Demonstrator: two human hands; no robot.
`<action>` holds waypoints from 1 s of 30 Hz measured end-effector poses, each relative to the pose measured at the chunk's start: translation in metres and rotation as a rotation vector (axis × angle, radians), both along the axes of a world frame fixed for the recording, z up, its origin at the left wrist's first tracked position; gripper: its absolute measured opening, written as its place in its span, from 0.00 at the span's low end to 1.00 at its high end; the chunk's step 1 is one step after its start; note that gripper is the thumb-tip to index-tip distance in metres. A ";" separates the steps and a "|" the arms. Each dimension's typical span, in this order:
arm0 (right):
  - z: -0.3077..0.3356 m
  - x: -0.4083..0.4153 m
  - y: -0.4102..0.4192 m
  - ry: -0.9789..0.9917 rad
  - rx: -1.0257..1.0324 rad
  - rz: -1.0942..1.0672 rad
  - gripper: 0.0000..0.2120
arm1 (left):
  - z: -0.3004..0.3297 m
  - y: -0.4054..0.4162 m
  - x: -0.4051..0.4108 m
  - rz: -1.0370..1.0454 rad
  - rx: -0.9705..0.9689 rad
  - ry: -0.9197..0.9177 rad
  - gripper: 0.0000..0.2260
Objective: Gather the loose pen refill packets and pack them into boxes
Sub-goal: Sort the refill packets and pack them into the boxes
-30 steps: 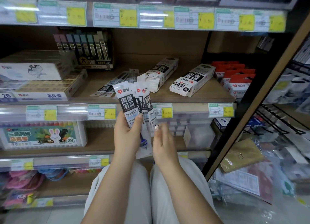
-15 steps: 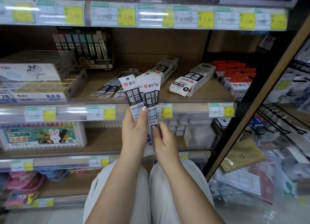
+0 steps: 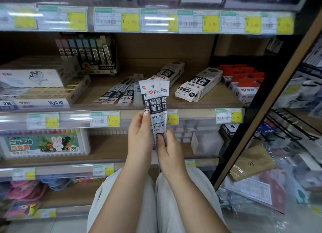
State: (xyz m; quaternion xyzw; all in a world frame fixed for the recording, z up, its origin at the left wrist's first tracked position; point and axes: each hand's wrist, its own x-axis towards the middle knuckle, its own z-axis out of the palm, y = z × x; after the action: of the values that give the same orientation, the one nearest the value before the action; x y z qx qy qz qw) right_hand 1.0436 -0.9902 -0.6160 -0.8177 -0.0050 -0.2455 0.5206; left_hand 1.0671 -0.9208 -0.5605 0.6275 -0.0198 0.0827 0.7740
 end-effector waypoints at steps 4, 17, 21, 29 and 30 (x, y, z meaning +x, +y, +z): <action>-0.002 0.002 -0.001 -0.052 -0.028 -0.076 0.07 | 0.004 0.002 0.000 -0.088 -0.153 0.087 0.06; 0.003 -0.001 -0.001 0.024 0.247 0.142 0.11 | 0.004 0.018 0.006 -0.365 -0.184 0.173 0.11; 0.003 -0.001 0.000 0.032 0.263 0.137 0.11 | 0.003 0.014 0.006 -0.359 -0.174 0.178 0.12; 0.004 -0.002 -0.003 0.005 0.352 0.108 0.10 | 0.000 0.004 0.001 -0.360 -0.344 0.223 0.16; 0.004 -0.002 -0.003 0.000 0.343 0.101 0.12 | 0.000 0.003 0.001 -0.374 -0.350 0.214 0.16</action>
State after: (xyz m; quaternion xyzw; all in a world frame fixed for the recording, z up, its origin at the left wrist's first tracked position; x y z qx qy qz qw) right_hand 1.0413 -0.9935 -0.6116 -0.7155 -0.0042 -0.2163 0.6643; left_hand 1.0681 -0.9174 -0.5604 0.4749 -0.0390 -0.1262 0.8701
